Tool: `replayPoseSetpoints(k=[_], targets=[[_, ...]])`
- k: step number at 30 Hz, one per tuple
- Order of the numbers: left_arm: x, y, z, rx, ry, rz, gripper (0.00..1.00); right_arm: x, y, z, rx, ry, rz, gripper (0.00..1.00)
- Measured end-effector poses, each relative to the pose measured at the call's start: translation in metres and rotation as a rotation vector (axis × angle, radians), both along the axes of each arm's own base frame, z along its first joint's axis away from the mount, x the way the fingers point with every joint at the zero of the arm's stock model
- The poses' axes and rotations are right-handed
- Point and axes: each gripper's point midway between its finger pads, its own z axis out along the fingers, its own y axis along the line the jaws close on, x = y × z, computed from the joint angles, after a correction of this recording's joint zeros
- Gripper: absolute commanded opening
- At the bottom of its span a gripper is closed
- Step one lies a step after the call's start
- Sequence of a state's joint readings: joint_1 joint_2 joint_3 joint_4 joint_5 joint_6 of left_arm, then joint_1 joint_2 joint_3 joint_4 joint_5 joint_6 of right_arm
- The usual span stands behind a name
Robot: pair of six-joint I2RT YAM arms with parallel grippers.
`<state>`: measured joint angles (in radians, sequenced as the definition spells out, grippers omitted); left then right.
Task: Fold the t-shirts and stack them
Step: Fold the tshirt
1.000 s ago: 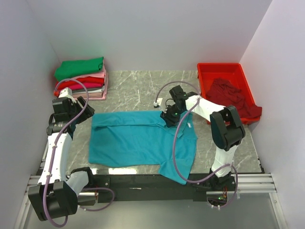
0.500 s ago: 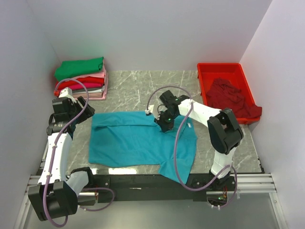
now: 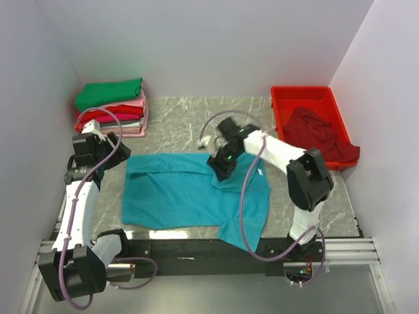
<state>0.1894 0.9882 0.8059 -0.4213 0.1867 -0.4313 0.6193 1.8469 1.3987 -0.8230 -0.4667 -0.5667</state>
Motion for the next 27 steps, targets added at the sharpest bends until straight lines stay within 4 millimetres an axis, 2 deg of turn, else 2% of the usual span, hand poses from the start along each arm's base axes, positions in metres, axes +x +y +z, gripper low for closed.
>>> replayPoseSetpoints(k=[3, 6, 9, 10, 12, 14, 18, 22, 27], targets=[[0.005, 0.0, -0.007, -0.022, 0.021, 0.0, 0.73, 0.045, -0.034, 0.016, 0.039, -0.022, -0.177, 0.59], [0.012, 0.0, -0.027, -0.083, 0.084, 0.017, 0.7, 0.101, -0.091, 0.023, 0.04, -0.071, -0.434, 0.6], [0.02, 0.003, -0.052, -0.141, 0.176, 0.049, 0.69, 0.139, -0.148, 0.014, -0.008, -0.1, -0.67, 0.61], [0.023, 0.003, -0.061, -0.163, 0.209, 0.064, 0.67, 0.146, -0.158, 0.007, -0.028, -0.098, -0.719, 0.61], [0.029, 0.003, -0.076, -0.197, 0.266, 0.078, 0.67, 0.15, -0.165, -0.009, -0.069, -0.081, -0.771, 0.61], [0.035, 0.003, -0.084, -0.218, 0.297, 0.083, 0.66, 0.15, -0.166, -0.029, -0.108, -0.045, -0.794, 0.61], [0.043, 0.003, -0.096, -0.238, 0.336, 0.092, 0.63, 0.153, -0.164, -0.053, -0.151, 0.001, -0.811, 0.6], [0.048, 0.004, -0.106, -0.245, 0.369, 0.092, 0.59, 0.161, -0.164, -0.051, -0.152, -0.012, -0.817, 0.56], [0.052, 0.004, -0.125, -0.258, 0.424, 0.092, 0.51, 0.157, -0.165, -0.053, -0.165, -0.002, -0.809, 0.36]])
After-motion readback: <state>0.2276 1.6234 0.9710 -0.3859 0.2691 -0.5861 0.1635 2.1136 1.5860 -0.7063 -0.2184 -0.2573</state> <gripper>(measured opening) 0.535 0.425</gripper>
